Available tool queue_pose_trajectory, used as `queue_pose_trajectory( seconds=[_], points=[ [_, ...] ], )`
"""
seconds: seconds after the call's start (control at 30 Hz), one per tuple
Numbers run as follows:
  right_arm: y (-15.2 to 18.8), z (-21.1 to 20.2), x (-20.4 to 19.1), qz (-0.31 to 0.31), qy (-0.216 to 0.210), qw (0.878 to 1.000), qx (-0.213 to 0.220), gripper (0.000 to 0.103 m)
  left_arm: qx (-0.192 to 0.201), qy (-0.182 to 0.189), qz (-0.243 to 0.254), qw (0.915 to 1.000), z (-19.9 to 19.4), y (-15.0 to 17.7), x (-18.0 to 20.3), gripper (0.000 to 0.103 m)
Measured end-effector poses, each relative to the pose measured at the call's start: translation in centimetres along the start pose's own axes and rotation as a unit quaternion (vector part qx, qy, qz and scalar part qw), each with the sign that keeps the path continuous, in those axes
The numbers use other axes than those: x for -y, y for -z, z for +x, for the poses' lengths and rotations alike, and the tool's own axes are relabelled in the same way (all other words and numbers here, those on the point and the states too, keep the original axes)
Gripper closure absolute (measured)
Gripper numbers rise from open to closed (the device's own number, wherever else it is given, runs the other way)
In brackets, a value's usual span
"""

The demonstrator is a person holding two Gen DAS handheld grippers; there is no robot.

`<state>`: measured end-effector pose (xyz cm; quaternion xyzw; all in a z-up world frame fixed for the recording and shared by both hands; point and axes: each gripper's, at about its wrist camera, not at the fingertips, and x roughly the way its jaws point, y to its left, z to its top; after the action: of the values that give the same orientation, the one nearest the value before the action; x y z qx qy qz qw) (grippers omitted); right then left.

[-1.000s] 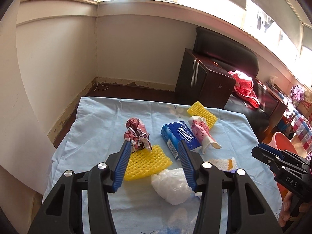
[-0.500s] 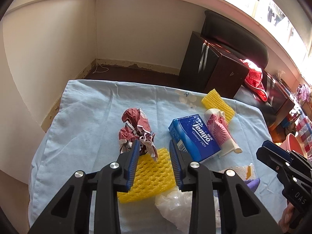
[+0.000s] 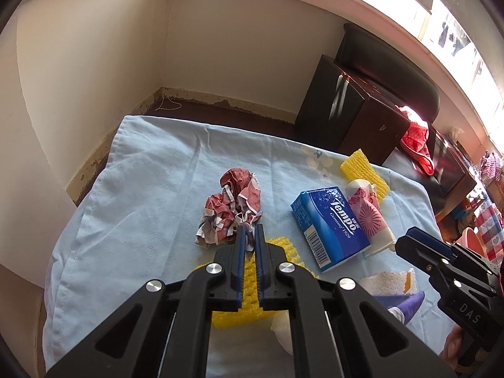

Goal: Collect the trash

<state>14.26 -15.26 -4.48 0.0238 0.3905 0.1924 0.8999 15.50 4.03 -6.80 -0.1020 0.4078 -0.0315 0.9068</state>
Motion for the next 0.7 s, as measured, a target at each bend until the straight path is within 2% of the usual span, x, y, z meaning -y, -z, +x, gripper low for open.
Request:
queue_pose_trajectory(
  seconds=[0.2,0.4,0.53,0.7],
  points=[
    [-0.3,1.9,-0.7,-0.027,0.027,0.999,-0.011,0.075,0.005,0.007,0.0,1.0,-1.0,0.1,-0.1,0.098],
    [0.0,2.9,0.0,-0.028,0.059,0.998,-0.014,0.075,0.012,0.012,0.006,0.9998,-1.8,0.1,0.1,0.098],
    [0.3,2.7,1.6,-0.001,0.055,0.998,-0.018,0.077,0.02,0.018,0.012,0.9996,-2.6,0.0,0.4,0.098],
    [0.7,1.0,2.9,0.027,0.041,0.999,-0.003,0.079,0.033,0.026,0.02,0.9989,-4.0,-0.1,1.2,0.098]
  ],
)
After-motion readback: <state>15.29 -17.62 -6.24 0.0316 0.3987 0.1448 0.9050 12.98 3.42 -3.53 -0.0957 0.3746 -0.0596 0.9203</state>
